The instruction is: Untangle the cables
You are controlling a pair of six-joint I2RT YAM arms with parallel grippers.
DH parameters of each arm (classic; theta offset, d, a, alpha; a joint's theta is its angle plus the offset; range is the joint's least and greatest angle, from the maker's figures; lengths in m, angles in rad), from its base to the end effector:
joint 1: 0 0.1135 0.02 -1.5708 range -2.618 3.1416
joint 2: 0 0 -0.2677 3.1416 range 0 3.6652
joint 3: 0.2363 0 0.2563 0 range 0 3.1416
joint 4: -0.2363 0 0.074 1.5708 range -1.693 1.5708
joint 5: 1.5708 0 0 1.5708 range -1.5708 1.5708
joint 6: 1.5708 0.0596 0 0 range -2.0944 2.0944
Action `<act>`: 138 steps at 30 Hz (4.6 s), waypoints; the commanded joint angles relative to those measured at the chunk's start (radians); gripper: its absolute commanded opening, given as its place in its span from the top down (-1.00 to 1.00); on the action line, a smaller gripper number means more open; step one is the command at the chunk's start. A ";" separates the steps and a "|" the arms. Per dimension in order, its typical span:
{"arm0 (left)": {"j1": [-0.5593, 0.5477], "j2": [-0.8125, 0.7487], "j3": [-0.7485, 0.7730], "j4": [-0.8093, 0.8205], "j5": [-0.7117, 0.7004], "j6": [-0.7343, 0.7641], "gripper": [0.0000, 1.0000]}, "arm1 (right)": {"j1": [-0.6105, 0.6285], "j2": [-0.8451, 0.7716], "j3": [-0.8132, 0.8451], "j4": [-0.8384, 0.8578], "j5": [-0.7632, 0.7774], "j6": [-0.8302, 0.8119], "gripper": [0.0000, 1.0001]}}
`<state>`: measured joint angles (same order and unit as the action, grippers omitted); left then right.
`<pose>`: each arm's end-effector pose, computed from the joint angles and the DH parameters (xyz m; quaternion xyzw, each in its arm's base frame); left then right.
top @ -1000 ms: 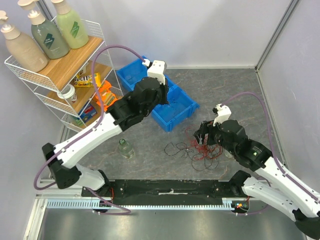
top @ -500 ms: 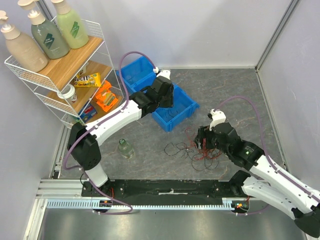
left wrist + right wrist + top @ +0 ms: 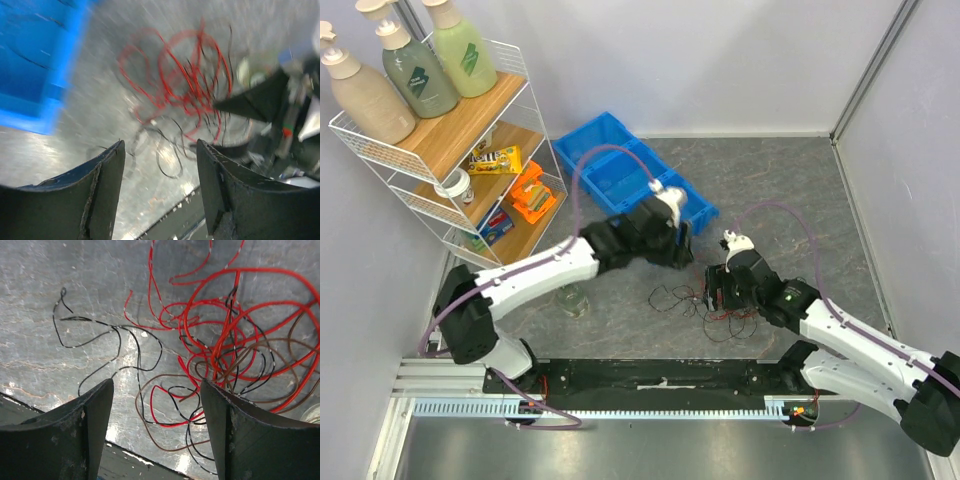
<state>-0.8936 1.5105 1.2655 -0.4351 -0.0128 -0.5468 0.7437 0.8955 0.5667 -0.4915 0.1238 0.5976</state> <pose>0.2287 -0.2832 0.2945 0.1530 0.8894 -0.2798 0.3276 0.1512 0.1291 0.2014 -0.0452 0.9278 0.1823 0.3223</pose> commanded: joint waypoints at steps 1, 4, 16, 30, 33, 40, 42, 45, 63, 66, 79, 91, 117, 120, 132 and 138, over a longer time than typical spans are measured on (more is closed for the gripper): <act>-0.192 0.105 -0.041 -0.008 -0.163 -0.050 -0.31 | 0.002 -0.027 -0.056 0.028 -0.006 0.100 -0.55; -0.206 0.163 -0.064 -0.008 -0.233 -0.097 -0.33 | 0.002 -0.084 -0.111 0.024 -0.009 0.155 -0.55; -0.208 0.252 -0.054 0.030 -0.288 -0.090 -0.41 | 0.002 -0.191 -0.156 -0.030 0.026 0.205 -0.56; -0.211 0.117 -0.239 0.156 -0.248 -0.061 -0.34 | 0.002 -0.194 -0.116 -0.021 0.027 0.170 -0.47; -0.211 -0.043 -0.365 0.248 -0.259 -0.044 -0.41 | 0.002 -0.211 -0.090 -0.002 -0.004 0.128 -0.48; -0.206 -0.263 -0.581 0.322 -0.326 -0.053 -0.51 | 0.008 -0.087 0.009 0.045 -0.113 0.039 -0.44; -0.197 -0.253 -0.595 0.308 -0.319 -0.067 -0.54 | 0.011 -0.058 0.001 0.062 -0.121 0.050 -0.41; -0.174 -0.166 -0.562 0.303 -0.262 -0.039 -0.52 | 0.014 -0.050 -0.025 0.080 -0.099 0.076 -0.41; -0.174 0.007 -0.442 0.294 -0.337 0.079 0.97 | 0.013 -0.099 -0.142 0.108 -0.075 0.202 -0.36; -0.177 -0.117 -0.449 0.233 -0.351 0.085 0.97 | 0.013 -0.075 -0.149 0.100 -0.023 0.225 -0.32; -0.176 -0.533 -0.267 0.112 -0.458 0.278 0.97 | 0.013 0.002 -0.255 0.160 0.103 0.340 0.19; -0.177 -0.572 -0.204 0.098 -0.544 0.349 0.96 | 0.013 -0.056 0.033 -0.041 0.100 0.150 -0.23; -0.176 -0.670 -0.163 0.084 -0.585 0.378 0.97 | 0.013 0.045 -0.092 -0.021 0.083 0.502 -0.29; -0.174 -0.691 -0.126 0.082 -0.587 0.404 0.97 | 0.013 0.083 -0.154 0.072 0.148 0.502 -0.02; -0.174 -0.799 0.219 0.114 -0.575 0.665 0.97 | 0.011 0.197 -0.159 0.133 0.324 0.482 0.91; -0.176 -0.802 0.425 0.193 -0.575 0.843 0.96 | 0.011 0.197 -0.151 0.137 0.327 0.453 0.91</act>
<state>-1.0683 0.7006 1.5742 -0.3325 -0.5751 0.1074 0.7536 1.0786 0.4015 -0.3370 0.3901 1.0756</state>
